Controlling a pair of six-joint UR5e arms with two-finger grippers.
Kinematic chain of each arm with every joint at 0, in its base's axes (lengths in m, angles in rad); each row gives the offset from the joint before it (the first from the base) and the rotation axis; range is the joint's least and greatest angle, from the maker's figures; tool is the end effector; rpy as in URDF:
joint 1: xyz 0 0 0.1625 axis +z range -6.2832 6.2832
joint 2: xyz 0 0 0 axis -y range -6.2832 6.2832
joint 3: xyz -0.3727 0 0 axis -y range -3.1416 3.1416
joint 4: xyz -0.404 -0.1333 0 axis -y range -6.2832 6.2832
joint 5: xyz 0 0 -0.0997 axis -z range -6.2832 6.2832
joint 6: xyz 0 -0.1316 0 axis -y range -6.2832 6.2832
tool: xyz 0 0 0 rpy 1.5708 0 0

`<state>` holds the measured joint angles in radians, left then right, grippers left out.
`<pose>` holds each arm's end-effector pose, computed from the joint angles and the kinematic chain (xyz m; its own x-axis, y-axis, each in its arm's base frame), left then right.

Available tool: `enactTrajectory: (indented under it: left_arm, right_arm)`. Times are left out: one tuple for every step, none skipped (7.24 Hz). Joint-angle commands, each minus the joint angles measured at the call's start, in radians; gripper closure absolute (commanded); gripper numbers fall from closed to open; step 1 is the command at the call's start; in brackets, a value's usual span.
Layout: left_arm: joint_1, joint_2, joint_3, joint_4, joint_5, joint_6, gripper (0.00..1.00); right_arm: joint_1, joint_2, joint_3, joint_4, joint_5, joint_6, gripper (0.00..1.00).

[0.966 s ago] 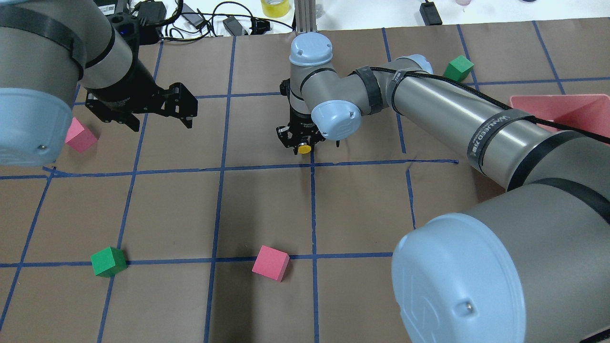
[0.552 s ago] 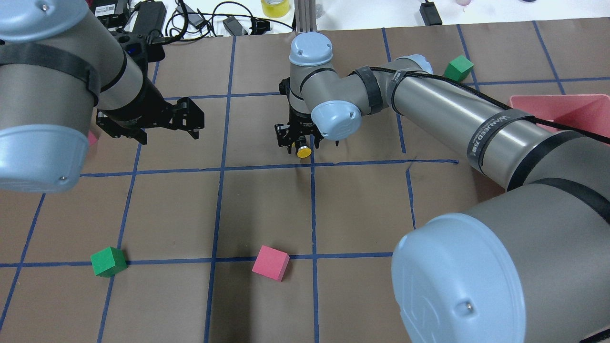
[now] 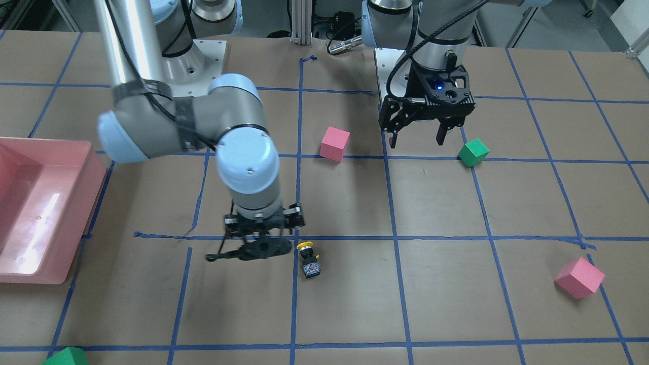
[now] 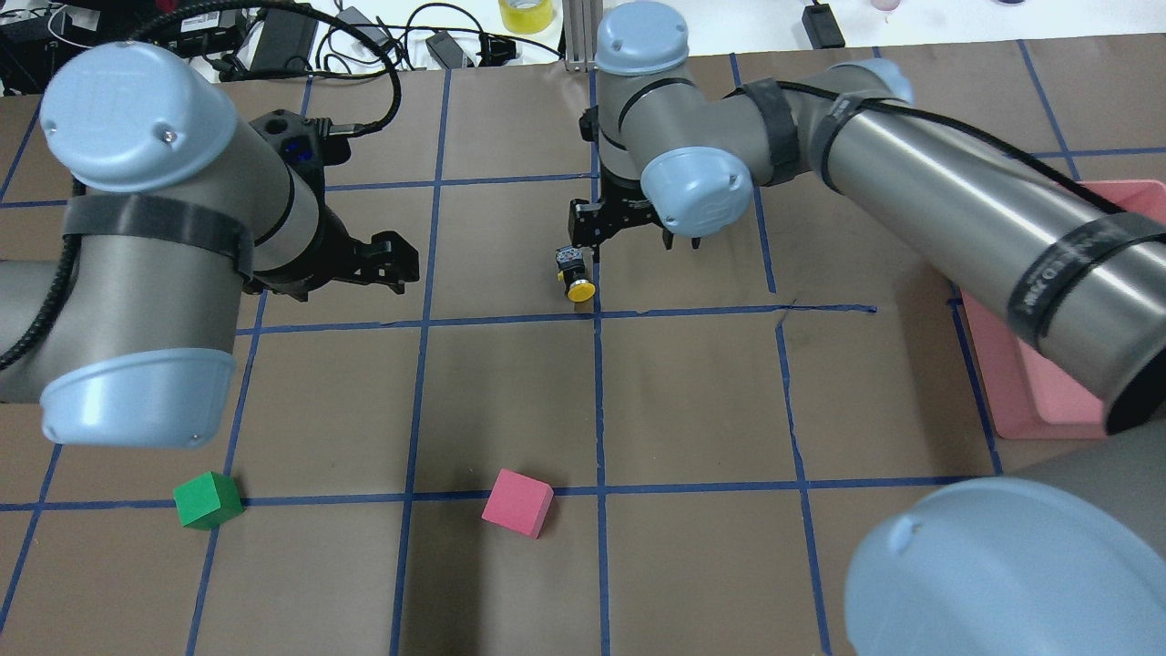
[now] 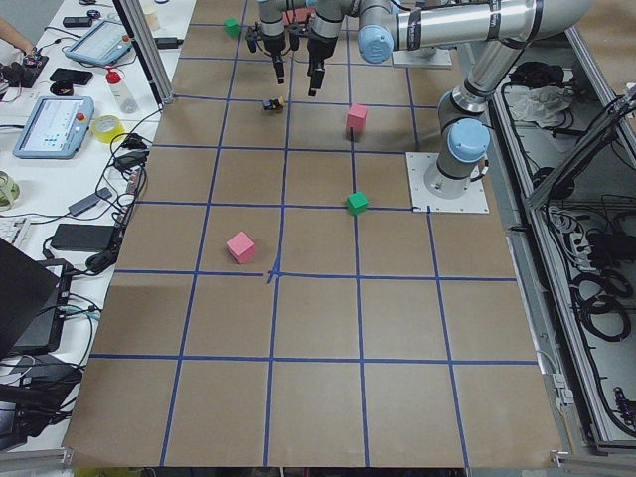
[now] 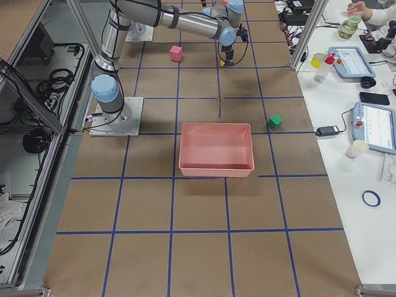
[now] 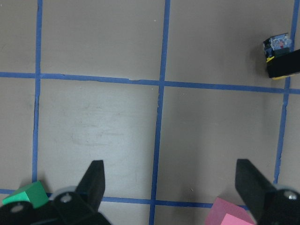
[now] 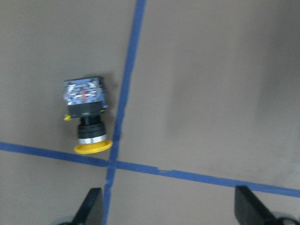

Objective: Align button upright
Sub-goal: 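Open and withdraw the right gripper while the left arm reaches toward the button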

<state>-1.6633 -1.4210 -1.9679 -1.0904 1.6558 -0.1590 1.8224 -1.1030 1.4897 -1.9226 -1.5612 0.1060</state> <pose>-0.1644 -0.4501 0.3276 -0.9956 -0.0818 -0.0450 -0.0686 0.9681 -0.2412 0.2890 -0.5837 0.2078 -0.9894 -0.1448 -0.0058 -0.1449 0.9888 0.0357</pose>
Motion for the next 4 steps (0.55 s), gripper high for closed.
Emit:
enactTrajectory:
  left_arm:
    - [-0.068,0.002,-0.084,0.137,0.028,-0.120,0.00]
    - [-0.135,-0.010,-0.116,0.170,0.114,-0.227,0.00]
    - [-0.223,-0.030,-0.130,0.196,0.189,-0.319,0.00]
    - [-0.277,-0.062,-0.141,0.216,0.194,-0.409,0.00]
  right_arm:
    - [-0.139,-0.145,0.012,0.155,-0.033,-0.002,0.00]
    - [-0.206,-0.190,0.011,0.228,-0.042,-0.002,0.00]
    - [-0.300,-0.245,0.006,0.294,-0.028,-0.005,0.00]
    - [-0.345,-0.299,0.010,0.303,-0.023,-0.099,0.00]
